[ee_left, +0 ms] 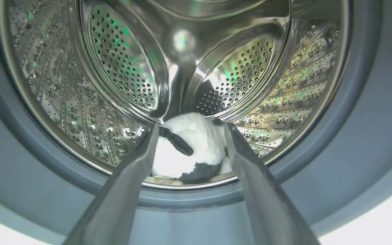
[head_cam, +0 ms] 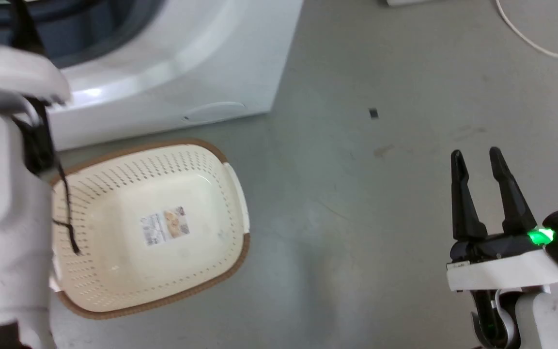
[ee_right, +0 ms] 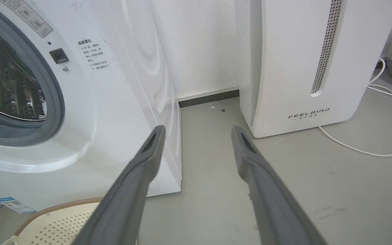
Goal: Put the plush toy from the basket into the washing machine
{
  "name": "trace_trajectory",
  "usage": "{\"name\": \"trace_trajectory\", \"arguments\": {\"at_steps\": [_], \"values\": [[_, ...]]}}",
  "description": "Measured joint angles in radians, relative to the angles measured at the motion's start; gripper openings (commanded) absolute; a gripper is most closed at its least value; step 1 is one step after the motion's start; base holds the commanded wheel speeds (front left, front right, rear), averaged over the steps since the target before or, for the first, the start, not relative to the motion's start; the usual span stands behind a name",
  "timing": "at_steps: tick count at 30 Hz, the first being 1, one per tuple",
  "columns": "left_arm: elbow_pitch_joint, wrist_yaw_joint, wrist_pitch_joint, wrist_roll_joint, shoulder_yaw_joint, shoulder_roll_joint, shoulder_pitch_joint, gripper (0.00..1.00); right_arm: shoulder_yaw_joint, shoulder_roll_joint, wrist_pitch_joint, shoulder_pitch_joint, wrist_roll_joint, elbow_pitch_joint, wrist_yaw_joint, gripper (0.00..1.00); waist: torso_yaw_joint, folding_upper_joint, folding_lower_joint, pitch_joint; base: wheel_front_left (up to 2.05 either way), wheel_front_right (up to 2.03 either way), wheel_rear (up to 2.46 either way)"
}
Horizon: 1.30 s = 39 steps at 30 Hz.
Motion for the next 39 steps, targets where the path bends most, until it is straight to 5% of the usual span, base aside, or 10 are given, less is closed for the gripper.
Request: {"name": "trace_trajectory", "arguments": {"at_steps": [18,27,38,39], "values": [[-0.373,-0.044,0.0,0.089,0.025,-0.204,0.562,1.0,-0.059,0.0,0.0,0.152,-0.152,-0.004,0.0,1.0,0.175,0.0,-0.0002,-0.313,0.0,0.0,0.0],[-0.421,-0.081,0.0,0.109,0.027,-0.261,0.804,1.0,-0.071,0.0,0.0,0.241,-0.164,-0.003,0.0,1.0,0.247,0.0,-0.0002,-0.445,0.0,0.0,0.0],[-0.444,-0.083,0.0,0.117,0.025,-0.283,0.906,1.0,-0.091,0.0,0.0,0.289,-0.169,-0.002,0.0,1.0,0.298,0.0,-0.0002,-0.515,0.0,0.0,0.0],[-0.442,-0.083,0.001,0.122,0.024,-0.286,0.912,0.0,-0.091,0.0,0.0,0.291,-0.17,-0.001,0.0,0.0,0.301,0.0001,-0.0003,-0.518,0.0,0.0,0.0]]}}
